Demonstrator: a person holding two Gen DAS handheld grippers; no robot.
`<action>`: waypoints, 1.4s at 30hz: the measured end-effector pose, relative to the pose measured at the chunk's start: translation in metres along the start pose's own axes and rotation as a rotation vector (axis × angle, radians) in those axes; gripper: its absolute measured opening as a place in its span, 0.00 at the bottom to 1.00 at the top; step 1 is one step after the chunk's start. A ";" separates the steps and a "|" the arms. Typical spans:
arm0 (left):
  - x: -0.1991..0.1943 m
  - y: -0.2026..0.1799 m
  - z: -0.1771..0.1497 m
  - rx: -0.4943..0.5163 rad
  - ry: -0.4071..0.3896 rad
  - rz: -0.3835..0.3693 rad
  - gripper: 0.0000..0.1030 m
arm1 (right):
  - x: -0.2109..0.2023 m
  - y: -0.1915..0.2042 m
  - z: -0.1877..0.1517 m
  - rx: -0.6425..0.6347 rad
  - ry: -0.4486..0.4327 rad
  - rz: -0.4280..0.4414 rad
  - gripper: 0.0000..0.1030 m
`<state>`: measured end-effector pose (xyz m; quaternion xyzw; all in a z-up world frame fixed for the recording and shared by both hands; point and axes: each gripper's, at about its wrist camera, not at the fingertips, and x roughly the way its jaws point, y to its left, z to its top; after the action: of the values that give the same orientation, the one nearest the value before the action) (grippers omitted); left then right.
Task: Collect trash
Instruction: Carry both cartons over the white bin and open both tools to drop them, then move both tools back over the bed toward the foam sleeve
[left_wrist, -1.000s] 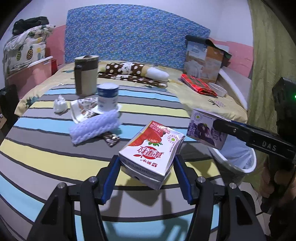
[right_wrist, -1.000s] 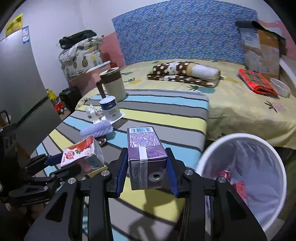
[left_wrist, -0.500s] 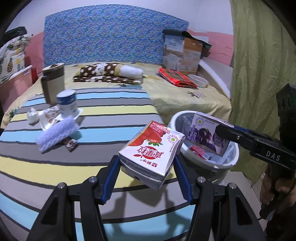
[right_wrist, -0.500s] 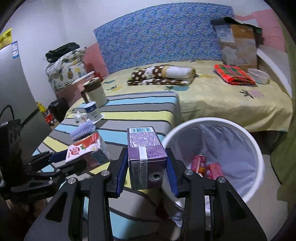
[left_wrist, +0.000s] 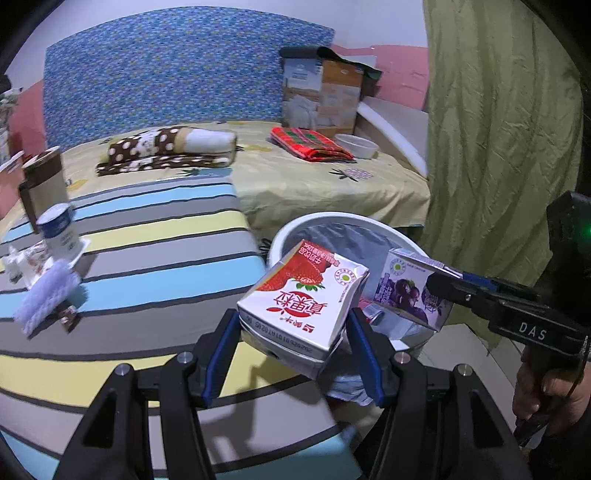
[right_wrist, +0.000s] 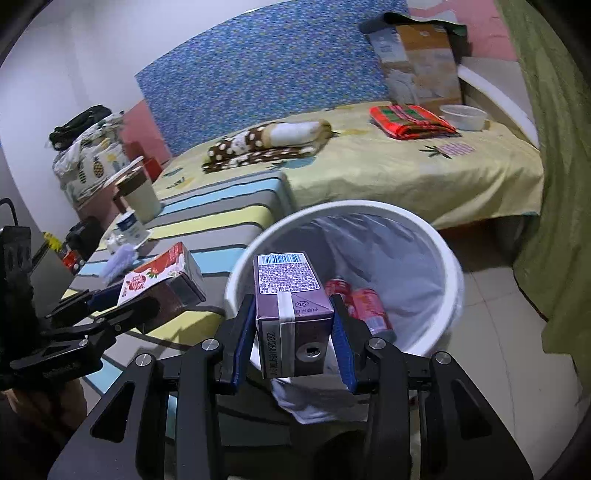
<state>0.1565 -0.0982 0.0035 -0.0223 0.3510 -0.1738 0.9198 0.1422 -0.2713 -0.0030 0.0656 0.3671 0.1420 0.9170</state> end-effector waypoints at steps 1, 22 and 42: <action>0.003 -0.003 0.001 0.006 0.003 -0.006 0.59 | 0.000 -0.002 -0.001 0.005 0.003 -0.005 0.40; 0.050 -0.018 0.007 0.055 0.074 -0.060 0.60 | 0.016 -0.026 -0.005 0.049 0.082 -0.021 0.46; 0.021 -0.004 0.002 0.012 0.019 -0.062 0.65 | -0.003 -0.009 -0.004 0.033 0.044 -0.010 0.54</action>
<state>0.1714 -0.1092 -0.0075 -0.0262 0.3577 -0.2045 0.9108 0.1396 -0.2804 -0.0057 0.0756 0.3898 0.1331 0.9081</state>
